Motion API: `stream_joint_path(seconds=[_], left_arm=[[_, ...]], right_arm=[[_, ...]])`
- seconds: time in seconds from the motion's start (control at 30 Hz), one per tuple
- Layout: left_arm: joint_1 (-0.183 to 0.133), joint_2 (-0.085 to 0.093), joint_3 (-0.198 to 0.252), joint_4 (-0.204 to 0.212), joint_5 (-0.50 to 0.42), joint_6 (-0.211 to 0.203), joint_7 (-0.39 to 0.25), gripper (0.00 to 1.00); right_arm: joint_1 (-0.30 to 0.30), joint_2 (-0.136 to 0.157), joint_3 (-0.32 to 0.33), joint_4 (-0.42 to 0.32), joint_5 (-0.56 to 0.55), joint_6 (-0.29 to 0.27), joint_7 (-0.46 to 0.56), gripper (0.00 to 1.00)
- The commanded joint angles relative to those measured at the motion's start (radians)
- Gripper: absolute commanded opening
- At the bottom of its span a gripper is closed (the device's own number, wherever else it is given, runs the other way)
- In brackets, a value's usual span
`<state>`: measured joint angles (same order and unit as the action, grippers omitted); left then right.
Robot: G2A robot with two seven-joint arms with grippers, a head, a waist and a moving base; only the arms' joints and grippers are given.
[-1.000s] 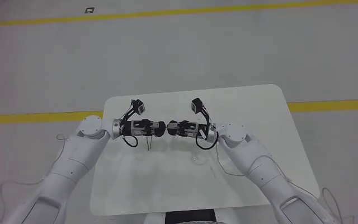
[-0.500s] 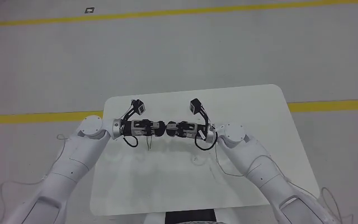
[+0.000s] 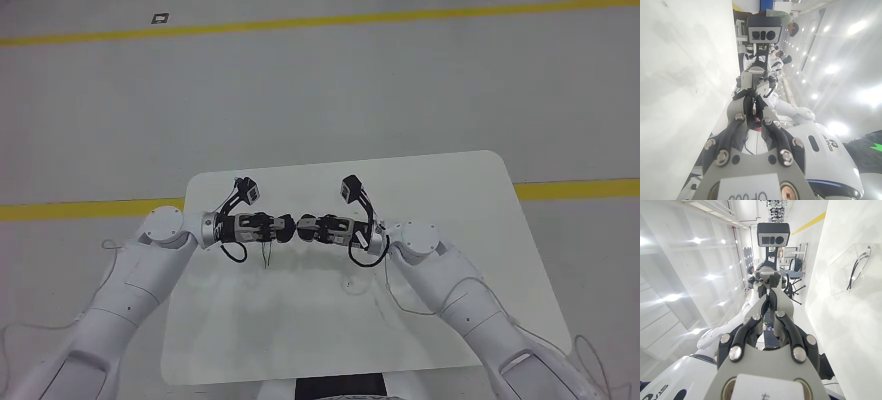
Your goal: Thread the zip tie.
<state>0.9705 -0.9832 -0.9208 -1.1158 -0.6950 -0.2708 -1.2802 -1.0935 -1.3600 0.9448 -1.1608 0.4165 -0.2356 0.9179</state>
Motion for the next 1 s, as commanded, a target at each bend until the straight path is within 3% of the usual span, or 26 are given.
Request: stream_joint_path(seconds=[0.0,0.3,0.37,0.4,0.6,0.63,0.7,0.73,0.97], left_arm=[[0.000,0.000,0.000,0.000,-0.001,0.000,0.000,0.08],[-0.002,-0.002,0.002,0.001,0.000,-0.001,-0.001,0.08],[-0.002,-0.002,0.002,0.001,0.000,0.000,0.000,0.06],[-0.002,-0.002,0.002,0.001,0.000,0.000,0.000,0.00],[-0.002,-0.003,0.002,0.003,-0.002,-0.001,-0.001,0.00],[-0.002,-0.003,0.002,0.004,-0.002,-0.002,-0.002,0.00],[-0.002,-0.004,0.002,0.005,-0.003,-0.003,-0.003,0.00],[-0.002,-0.004,0.001,0.007,-0.004,-0.004,-0.003,0.00],[0.002,0.000,-0.011,0.011,-0.010,-0.009,-0.011,0.00]], right_arm=[[0.000,0.000,-0.002,0.000,-0.001,0.003,0.000,0.00],[0.003,-0.001,-0.007,0.002,0.000,0.008,-0.001,0.00],[0.003,-0.001,-0.008,0.003,0.001,0.007,-0.001,0.00],[0.003,-0.001,-0.008,0.003,0.001,0.007,0.000,0.00],[0.003,-0.001,-0.007,0.004,0.005,0.008,-0.002,0.02],[0.003,-0.001,-0.007,0.005,0.005,0.008,-0.002,0.27],[0.002,-0.001,-0.004,0.006,0.008,0.008,-0.005,0.65],[0.001,0.000,-0.001,0.006,0.010,0.007,-0.008,1.00],[-0.017,0.014,0.045,0.003,0.014,-0.011,0.002,1.00]])
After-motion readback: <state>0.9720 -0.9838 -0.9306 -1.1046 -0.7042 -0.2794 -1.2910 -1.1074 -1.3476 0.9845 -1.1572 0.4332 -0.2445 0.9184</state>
